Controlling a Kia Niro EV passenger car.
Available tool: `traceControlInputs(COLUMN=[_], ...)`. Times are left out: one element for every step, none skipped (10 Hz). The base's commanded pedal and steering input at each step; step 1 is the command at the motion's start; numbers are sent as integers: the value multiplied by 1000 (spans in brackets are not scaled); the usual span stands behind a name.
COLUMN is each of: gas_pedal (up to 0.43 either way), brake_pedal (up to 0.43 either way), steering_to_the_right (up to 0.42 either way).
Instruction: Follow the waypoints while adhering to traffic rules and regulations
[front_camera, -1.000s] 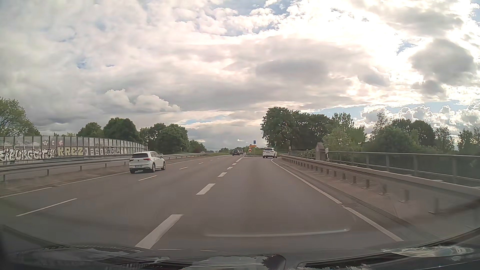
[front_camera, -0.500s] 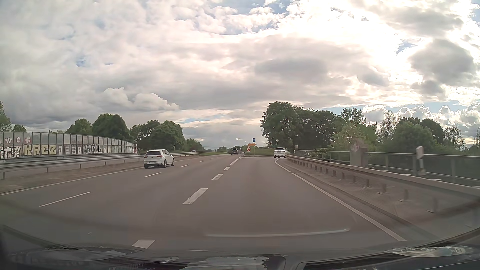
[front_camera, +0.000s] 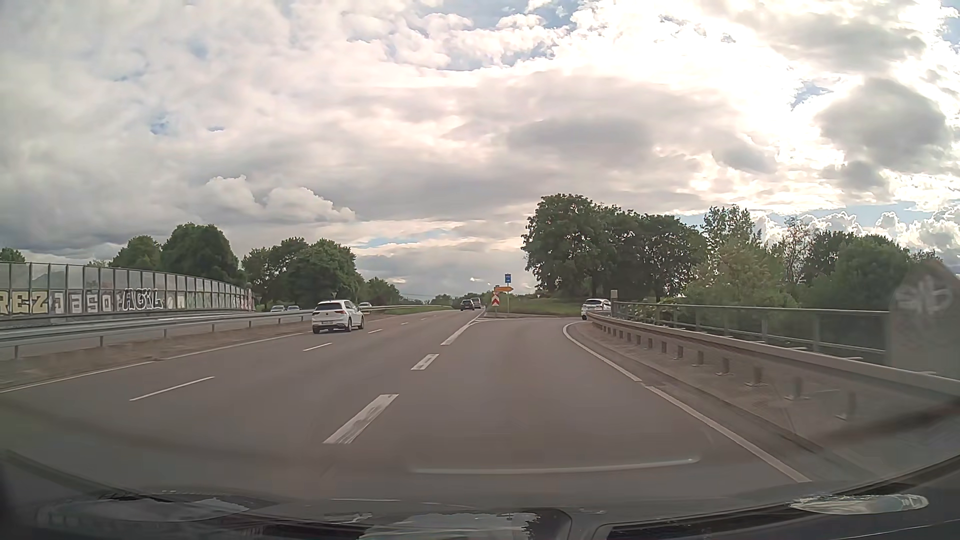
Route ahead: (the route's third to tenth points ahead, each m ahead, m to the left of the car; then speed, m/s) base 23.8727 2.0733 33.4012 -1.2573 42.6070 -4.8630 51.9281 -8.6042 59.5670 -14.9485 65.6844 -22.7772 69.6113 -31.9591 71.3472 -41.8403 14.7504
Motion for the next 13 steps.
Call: traceControlInputs(gas_pedal=[0,0,0,0,0,0,0,0,0,0,0,0,0], brake_pedal=[146,146,146,140,146,146,134,140,140,134,128,122,122], steering_to_the_right=[3,3,3,3,4,6,8,9,12,17,20,20,22])
